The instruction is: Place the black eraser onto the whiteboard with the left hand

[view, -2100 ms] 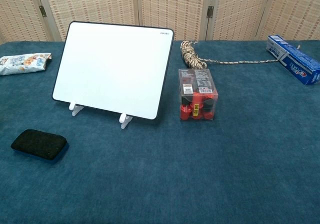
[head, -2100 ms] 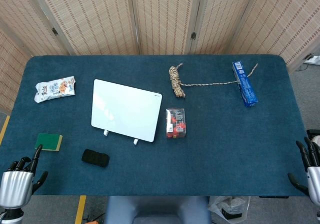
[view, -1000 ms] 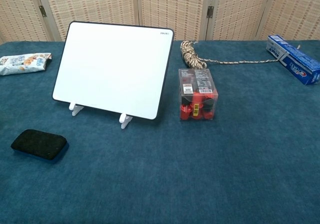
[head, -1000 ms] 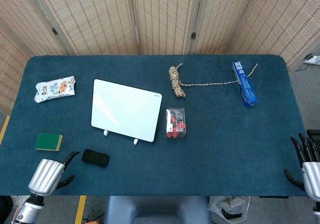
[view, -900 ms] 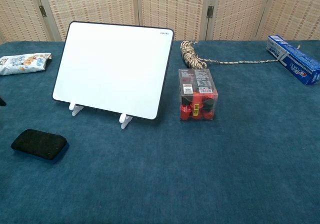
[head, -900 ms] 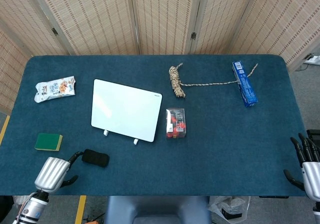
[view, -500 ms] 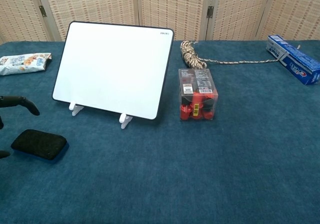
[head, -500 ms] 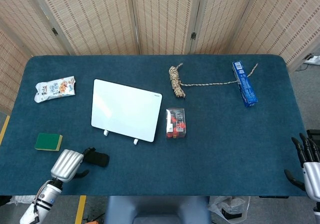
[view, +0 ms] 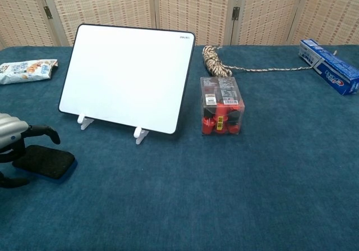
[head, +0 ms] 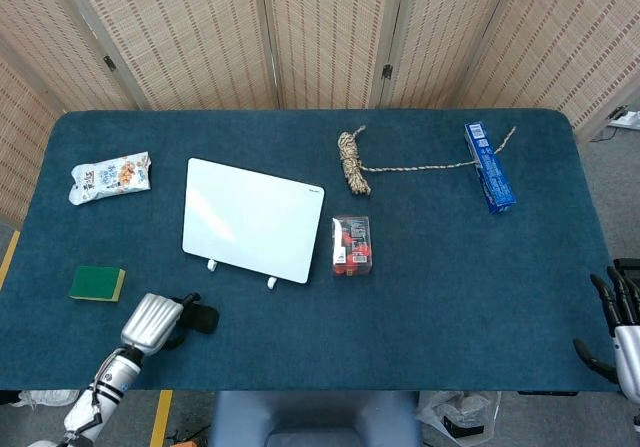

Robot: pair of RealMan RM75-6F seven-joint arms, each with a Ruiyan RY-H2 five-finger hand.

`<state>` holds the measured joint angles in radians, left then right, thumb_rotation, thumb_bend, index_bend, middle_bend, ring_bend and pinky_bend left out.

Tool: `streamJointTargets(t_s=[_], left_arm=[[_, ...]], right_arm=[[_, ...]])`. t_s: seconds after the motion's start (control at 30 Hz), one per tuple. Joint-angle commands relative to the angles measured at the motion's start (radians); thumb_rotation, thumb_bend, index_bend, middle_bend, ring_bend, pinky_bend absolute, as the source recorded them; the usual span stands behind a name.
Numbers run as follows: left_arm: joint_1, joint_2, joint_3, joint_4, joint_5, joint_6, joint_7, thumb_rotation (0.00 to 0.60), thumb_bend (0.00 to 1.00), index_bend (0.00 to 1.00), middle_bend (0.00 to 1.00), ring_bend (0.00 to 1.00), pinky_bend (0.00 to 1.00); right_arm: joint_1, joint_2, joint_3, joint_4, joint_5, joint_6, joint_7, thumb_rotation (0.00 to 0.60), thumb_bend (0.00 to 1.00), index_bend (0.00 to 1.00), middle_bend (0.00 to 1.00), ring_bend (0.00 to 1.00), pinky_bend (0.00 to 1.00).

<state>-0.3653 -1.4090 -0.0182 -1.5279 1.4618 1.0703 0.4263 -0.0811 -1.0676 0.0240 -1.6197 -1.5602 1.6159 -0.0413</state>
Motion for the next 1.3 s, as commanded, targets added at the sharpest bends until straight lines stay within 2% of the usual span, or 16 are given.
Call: streamJointTargets(t_s=[0.03,0.6,0.7,0.83,1.03,1.17,1.3], left_arm=[[-0.013,-0.008,-0.002,0.021,-0.013,-0.012,-0.026,0.600,0.24,0.29,1.00,1.00,1.00],[-0.031,-0.051,0.004,0.100,-0.011,0.010,-0.119,0.600,0.24,0.51,1.00,1.00,1.00],[-0.019,-0.050,0.007,0.098,0.019,0.063,-0.143,0.600,0.25,0.59,1.00,1.00,1.00],[0.000,-0.039,0.005,0.078,0.058,0.143,-0.147,0.600,0.25,0.61,1.00,1.00,1.00],[0.024,-0.066,-0.038,0.081,0.131,0.316,-0.128,0.600,0.25,0.63,1.00,1.00,1.00],[0.013,-0.191,-0.100,0.219,0.203,0.478,-0.208,0.600,0.25,0.65,1.00,1.00,1.00],[-0.030,-0.307,-0.142,0.383,0.262,0.581,-0.313,0.600,0.25,0.65,1.00,1.00,1.00]], right_arm=[[0.000,0.000,0.000,0.000,0.000,0.000,-0.001,0.600,0.27,0.00,0.00,0.01,0.13],[-0.004,0.000,-0.002,0.001,-0.005,0.008,0.000,0.600,0.27,0.00,0.00,0.01,0.13],[-0.002,-0.002,-0.002,0.000,-0.006,0.006,-0.007,0.600,0.27,0.00,0.00,0.01,0.13],[0.000,-0.005,-0.002,-0.002,-0.006,0.002,-0.018,0.600,0.27,0.00,0.00,0.01,0.13],[0.000,-0.006,-0.002,-0.004,-0.004,0.001,-0.025,0.600,0.27,0.00,0.00,0.01,0.13],[-0.002,-0.004,-0.002,-0.004,-0.005,0.004,-0.019,0.600,0.27,0.00,0.00,0.01,0.13],[-0.003,0.001,0.000,-0.001,-0.002,0.007,0.003,0.600,0.27,0.00,0.00,0.01,0.13]])
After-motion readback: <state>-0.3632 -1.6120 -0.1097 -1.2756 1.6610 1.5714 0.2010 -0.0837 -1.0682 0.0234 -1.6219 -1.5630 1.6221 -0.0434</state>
